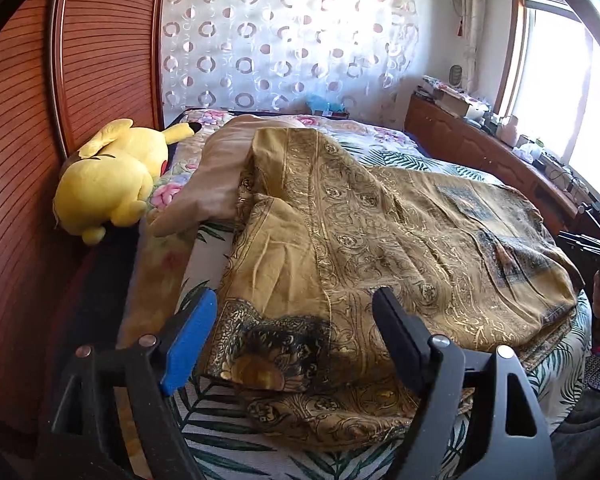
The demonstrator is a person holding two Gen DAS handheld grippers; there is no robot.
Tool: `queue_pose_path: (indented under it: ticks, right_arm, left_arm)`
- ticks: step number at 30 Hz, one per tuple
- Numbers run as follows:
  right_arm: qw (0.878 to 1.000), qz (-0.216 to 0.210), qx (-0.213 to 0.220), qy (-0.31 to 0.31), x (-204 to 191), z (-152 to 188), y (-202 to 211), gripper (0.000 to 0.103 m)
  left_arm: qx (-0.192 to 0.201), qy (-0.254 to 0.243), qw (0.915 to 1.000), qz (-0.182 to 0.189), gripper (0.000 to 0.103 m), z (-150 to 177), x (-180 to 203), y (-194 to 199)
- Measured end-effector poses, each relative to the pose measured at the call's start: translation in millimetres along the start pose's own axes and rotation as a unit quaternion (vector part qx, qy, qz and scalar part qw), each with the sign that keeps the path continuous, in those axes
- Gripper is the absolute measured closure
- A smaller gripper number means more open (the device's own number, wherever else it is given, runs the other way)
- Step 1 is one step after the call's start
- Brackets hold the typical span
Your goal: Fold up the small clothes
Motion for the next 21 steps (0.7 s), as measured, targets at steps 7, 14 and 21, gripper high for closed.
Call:
queue_pose_path:
  ticks: [7, 14, 21]
  right_arm:
    - [1.0, -0.019, -0.003, 0.011, -19.2, -9.4, -23.7, 0.061]
    - [0.998, -0.02, -0.032, 0.041, -41.3, 1.2, -42.8, 0.062]
    - [0.997, -0.015, -0.044, 0.056, -53.2, 10.3, -49.6, 0.06]
  left_arm:
    - [-0.006, 0.002, 0.9998, -0.019, 0.022, 0.0, 4.8, -8.2]
    - [-0.007, 0.011, 0.9994, -0.031, 0.022, 2.2, 0.7, -8.1]
    - [-0.01, 0.016, 0.9989, -0.043, 0.022, 6.0, -3.7, -9.7]
Point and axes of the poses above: each gripper's, at about its wrist camera, not at the fingertips, and y roughly against the way its jaws point, x to its right, z to its underside, the point moved 1 cm from there along -y, roughly the way its jaws point, and after that the axes turned 8 degrees about z, right-handed, at the moved point
